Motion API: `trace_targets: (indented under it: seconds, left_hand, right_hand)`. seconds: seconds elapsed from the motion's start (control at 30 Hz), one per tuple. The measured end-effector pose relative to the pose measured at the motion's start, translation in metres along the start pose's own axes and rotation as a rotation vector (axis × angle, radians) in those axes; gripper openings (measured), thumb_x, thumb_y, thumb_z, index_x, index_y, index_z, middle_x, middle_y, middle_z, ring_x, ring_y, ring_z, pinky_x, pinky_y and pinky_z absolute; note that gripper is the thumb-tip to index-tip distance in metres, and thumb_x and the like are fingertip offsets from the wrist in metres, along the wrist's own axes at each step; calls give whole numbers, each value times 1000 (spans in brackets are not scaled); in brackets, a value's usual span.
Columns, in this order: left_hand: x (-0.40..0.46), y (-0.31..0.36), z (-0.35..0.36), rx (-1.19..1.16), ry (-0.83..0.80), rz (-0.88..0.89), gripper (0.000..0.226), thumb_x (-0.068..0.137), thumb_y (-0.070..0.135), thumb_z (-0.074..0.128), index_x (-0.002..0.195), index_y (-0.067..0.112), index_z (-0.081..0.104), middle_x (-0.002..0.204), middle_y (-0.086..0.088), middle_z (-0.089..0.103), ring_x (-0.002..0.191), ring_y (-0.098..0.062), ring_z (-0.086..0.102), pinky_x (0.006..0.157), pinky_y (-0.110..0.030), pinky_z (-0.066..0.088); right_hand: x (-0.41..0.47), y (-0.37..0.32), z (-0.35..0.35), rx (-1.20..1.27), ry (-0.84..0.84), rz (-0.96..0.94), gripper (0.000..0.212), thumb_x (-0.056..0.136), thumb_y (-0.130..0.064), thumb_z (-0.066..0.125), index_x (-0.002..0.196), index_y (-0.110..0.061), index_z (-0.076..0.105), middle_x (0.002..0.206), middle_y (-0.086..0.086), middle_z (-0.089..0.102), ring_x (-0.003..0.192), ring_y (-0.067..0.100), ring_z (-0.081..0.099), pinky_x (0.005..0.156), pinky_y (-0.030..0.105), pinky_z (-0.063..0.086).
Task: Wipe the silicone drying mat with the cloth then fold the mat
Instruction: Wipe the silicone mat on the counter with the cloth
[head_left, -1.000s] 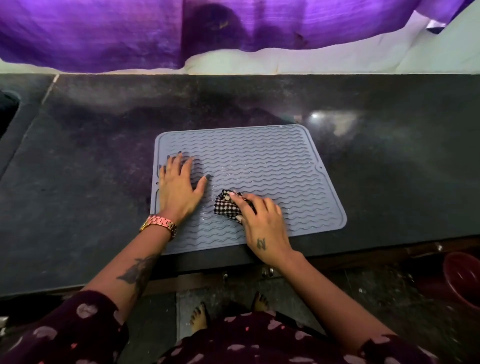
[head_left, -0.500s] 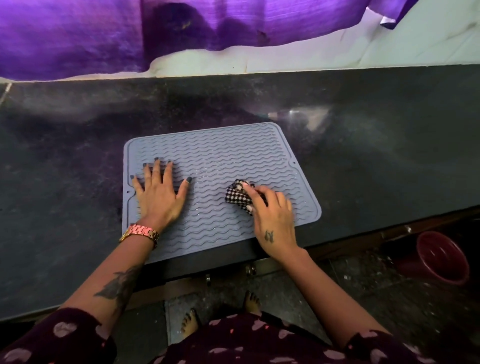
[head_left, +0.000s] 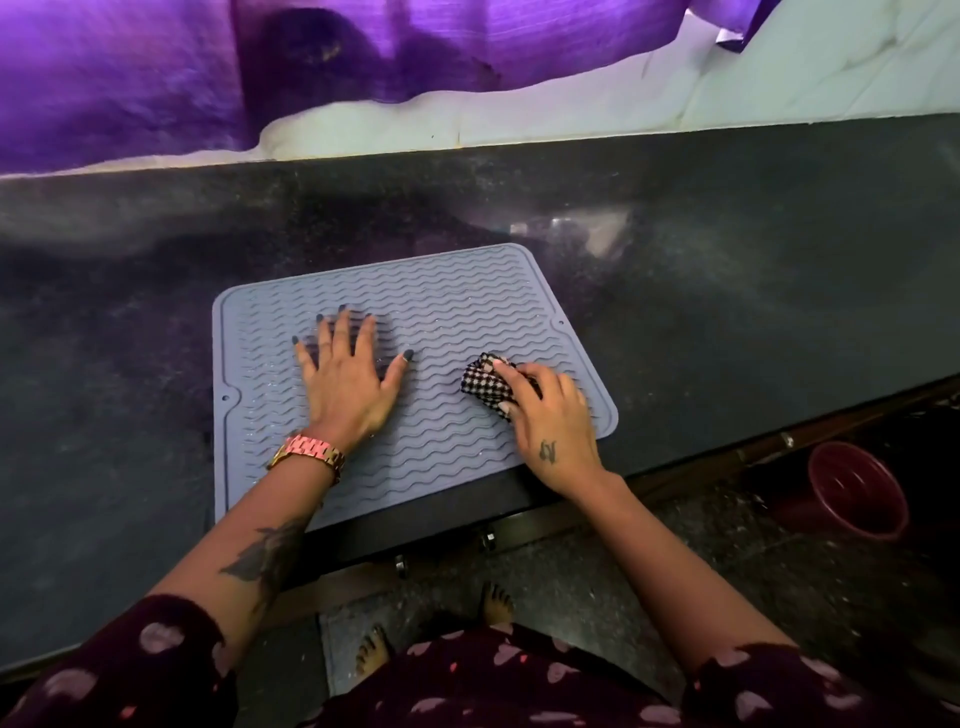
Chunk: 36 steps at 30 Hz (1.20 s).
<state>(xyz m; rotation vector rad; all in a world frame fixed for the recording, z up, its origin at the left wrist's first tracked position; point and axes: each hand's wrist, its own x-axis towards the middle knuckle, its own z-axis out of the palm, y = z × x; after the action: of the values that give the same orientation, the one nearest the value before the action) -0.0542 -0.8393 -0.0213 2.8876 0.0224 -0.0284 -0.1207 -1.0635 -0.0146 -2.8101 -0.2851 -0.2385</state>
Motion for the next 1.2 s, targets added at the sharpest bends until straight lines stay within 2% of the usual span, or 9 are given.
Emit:
trace_targets:
  seconds: [0.17, 0.27, 0.37, 0.53, 0.67, 0.8, 0.93, 1.07, 1.2]
  left_hand:
    - [15, 22, 5, -19, -8, 55, 70, 93, 60, 22, 150, 20, 13, 159, -10, 1, 146, -28, -4, 114, -49, -11]
    - [10, 29, 16, 11, -16, 93, 70, 93, 62, 18, 150, 21, 13, 159, -9, 4, 146, -26, -3, 115, -47, -10]
    - [7, 29, 22, 29, 18, 107, 72, 92, 64, 17, 149, 20, 17, 158, -9, 9, 146, -26, 1, 115, -45, -10]
    - [9, 28, 23, 21, 24, 106, 72, 91, 65, 19, 149, 20, 21, 158, -8, 11, 146, -26, 3, 116, -45, -8]
    - [8, 28, 22, 21, 39, 110, 70, 93, 62, 22, 148, 20, 22, 158, -9, 14, 146, -27, 6, 117, -46, -5]
    - [7, 28, 21, 20, 44, 113, 69, 93, 62, 22, 148, 20, 23, 157, -9, 15, 146, -26, 7, 118, -46, -4]
    - [7, 29, 20, 17, 48, 114, 70, 93, 62, 24, 148, 19, 24, 157, -9, 16, 146, -27, 8, 117, -46, -3]
    - [7, 29, 19, 0, 56, 113, 69, 92, 61, 26, 147, 19, 26, 157, -10, 18, 146, -27, 9, 118, -46, -2]
    - [7, 29, 19, -7, 52, 112, 69, 92, 61, 27, 147, 19, 26, 157, -10, 18, 146, -27, 8, 118, -46, -2]
  right_hand:
    - [6, 9, -5, 29, 91, 26, 44, 91, -19, 52, 134, -20, 48, 119, 9, 56, 100, 29, 50, 82, 43, 43]
    - [-1, 8, 1, -47, 43, 68, 44, 94, -29, 47, 138, -22, 44, 126, 8, 52, 103, 27, 48, 84, 40, 39]
    - [4, 11, -2, -2, 21, 41, 43, 94, -26, 47, 136, -20, 45, 126, 8, 51, 104, 27, 47, 87, 41, 40]
    - [4, 14, -7, -19, 144, 81, 42, 90, -20, 49, 132, -19, 50, 120, 8, 56, 99, 27, 49, 81, 39, 38]
    - [2, 14, -1, -45, 64, 92, 44, 93, -23, 49, 136, -20, 45, 127, 9, 52, 106, 29, 48, 87, 41, 37]
    - [4, 24, -6, -30, 123, 77, 42, 90, -16, 52, 131, -20, 51, 121, 8, 56, 100, 29, 49, 79, 40, 37]
    - [-2, 25, -3, -95, 93, 111, 42, 92, -23, 50, 134, -22, 48, 125, 7, 54, 100, 29, 49, 79, 40, 38]
    - [9, 37, -13, 165, 61, 82, 40, 94, -13, 50, 133, -20, 51, 122, 7, 55, 102, 29, 50, 87, 39, 40]
    - [18, 58, -25, 326, 222, 150, 38, 93, -7, 50, 131, -15, 53, 118, 9, 60, 103, 27, 53, 86, 27, 35]
